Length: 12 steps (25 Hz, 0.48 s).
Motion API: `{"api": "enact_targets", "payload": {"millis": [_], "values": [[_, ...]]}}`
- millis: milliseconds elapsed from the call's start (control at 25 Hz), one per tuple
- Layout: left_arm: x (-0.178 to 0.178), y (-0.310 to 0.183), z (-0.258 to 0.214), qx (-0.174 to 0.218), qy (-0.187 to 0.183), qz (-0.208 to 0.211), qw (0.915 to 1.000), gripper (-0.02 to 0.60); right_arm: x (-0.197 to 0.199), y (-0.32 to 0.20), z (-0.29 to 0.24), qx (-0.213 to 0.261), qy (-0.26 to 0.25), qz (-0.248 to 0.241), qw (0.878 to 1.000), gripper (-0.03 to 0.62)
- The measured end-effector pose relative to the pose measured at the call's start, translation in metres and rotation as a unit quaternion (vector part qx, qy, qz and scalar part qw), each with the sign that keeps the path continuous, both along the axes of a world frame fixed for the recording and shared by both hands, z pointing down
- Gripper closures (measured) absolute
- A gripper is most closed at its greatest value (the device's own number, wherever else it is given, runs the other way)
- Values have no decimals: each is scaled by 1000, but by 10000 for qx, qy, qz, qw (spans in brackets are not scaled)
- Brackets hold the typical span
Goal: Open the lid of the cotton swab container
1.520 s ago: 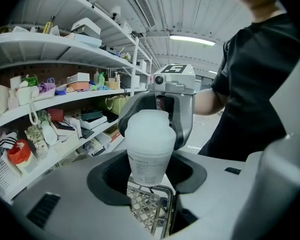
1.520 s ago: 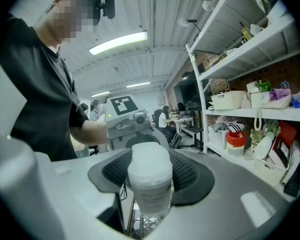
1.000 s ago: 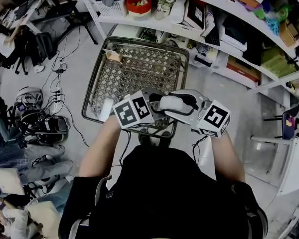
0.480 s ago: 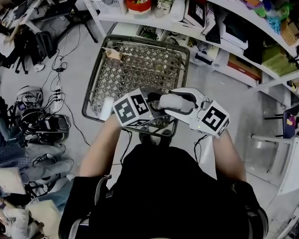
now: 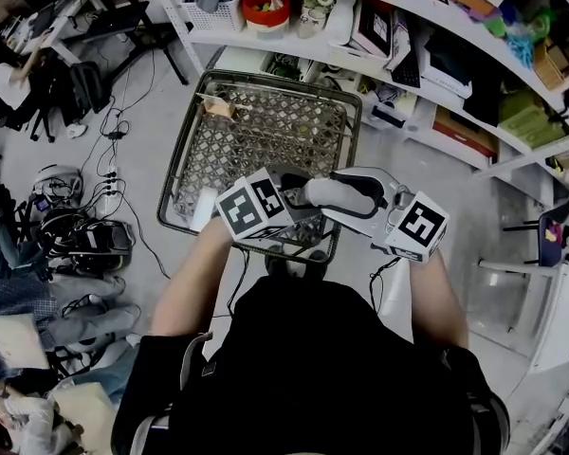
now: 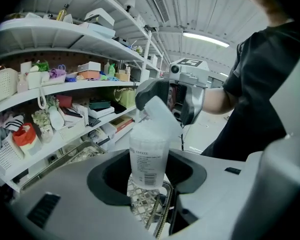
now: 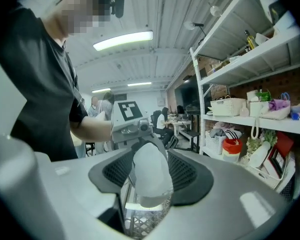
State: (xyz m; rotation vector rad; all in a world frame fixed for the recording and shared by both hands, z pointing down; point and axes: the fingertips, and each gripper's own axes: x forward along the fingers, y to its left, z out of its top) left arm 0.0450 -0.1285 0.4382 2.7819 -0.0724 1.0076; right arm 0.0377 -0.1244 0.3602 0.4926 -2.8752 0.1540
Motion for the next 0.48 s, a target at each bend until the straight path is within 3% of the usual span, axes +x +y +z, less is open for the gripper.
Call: {"api": "enact_targets", "payload": {"millis": [480], "values": [[-4,-24,-3,39,112,-441,9990,386,16,-9,-29,233,-522,325,9978,494]]}}
